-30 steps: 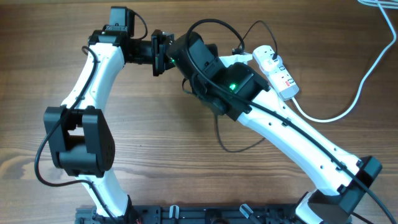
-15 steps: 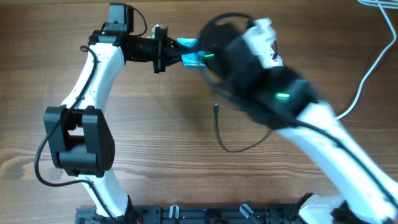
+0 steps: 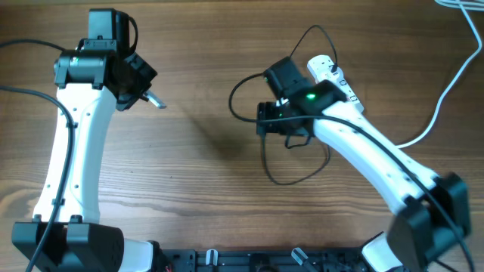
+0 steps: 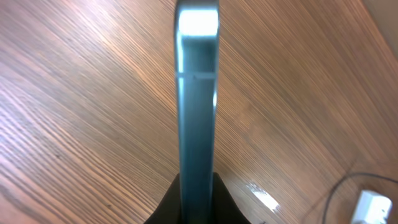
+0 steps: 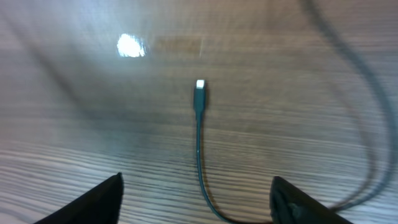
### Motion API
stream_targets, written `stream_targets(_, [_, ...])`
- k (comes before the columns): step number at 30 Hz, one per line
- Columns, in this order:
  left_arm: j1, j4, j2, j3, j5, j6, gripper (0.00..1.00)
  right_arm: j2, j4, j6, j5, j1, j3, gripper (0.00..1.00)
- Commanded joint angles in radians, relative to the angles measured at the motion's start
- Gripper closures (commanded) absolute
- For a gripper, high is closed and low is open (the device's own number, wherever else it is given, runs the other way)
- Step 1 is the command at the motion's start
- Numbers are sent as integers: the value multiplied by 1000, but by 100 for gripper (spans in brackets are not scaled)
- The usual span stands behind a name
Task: Plug charger to phone and switch on socket
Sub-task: 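Grasp the black USB-C cable plug with the right gripper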
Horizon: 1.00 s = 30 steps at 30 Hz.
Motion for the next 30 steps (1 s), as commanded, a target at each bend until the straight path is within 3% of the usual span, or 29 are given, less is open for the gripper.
stream_targets(1, [13,-2,-1,13,-72,-9,96,125,6,-53,-61,4,-13,29])
stream_targets(8, [12,-2,-1,13,-68,-9,96,298,76,-34,11,4,13,46])
stream_targets(18, [12,6,-1,13,-68,-9,96,402,126,67,126,72,13,51])
stream_targets(20, [12,6,-1,13,-68,-9,96,406,130,67,122,68,13,67])
stream_targets(25, [12,6,-1,13,-68,-9,96,406,132,63,115,68,13,75])
stream_targets(30, [12,6,-1,13,-68,-9,96,406,117,76,96,68,13,73])
